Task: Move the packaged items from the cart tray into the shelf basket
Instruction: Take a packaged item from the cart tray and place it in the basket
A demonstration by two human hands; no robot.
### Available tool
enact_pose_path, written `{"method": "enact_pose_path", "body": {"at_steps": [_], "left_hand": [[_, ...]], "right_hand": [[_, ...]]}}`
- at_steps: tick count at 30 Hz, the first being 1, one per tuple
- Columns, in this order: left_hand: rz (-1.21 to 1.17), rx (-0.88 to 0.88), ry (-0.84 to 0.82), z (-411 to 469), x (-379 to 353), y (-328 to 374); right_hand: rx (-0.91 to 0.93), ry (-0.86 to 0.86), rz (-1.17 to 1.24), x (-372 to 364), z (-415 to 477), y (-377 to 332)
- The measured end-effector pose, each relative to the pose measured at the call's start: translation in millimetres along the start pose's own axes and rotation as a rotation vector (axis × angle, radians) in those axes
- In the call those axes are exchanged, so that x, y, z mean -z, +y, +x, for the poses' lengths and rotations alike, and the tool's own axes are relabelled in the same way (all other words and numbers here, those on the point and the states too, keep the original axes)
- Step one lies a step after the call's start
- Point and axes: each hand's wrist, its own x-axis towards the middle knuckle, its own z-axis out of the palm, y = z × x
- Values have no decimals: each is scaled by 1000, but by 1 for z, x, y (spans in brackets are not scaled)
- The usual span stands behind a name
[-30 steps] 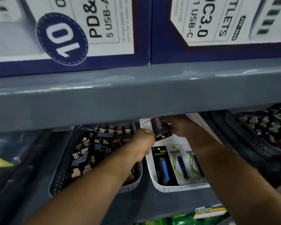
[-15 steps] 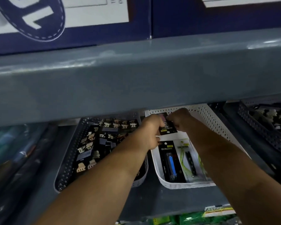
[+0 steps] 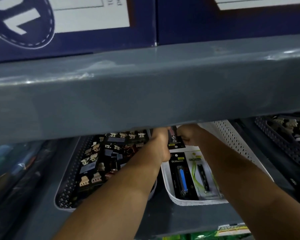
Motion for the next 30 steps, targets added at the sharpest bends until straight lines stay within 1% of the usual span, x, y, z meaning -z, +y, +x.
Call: {"method": "enact_pose_path", "body": {"at_steps": [2,4,6,9,13,17,21,26,30], "left_hand": [[-8,-10,4,0,1,-1],[-4,-18,-8,1,1,-3],[3,-25,-17,1,1,-3],[19,-10,-5,0,1,-4],[39,-7,-5,1,0,-6],[47,0,-22,-1,0,-6],[56,2,-69,-1,1,-7],[56,1,-78,-2,0,-7],[62,24,-86,5,2,-8]], "right_hand": [[15,31,-27,0,3,3],[33,109,-95,-2,8,7],[80,182,-232,-2,13,9],[147,208,-400,-2,15,11],[211,284,-679,-2,8,10],[213,306,-727,-2,12,11],[211,347,-715,-3,15,13],[232,341,-731,-4,17,14],[238,340,-794,-6,14,11]]}}
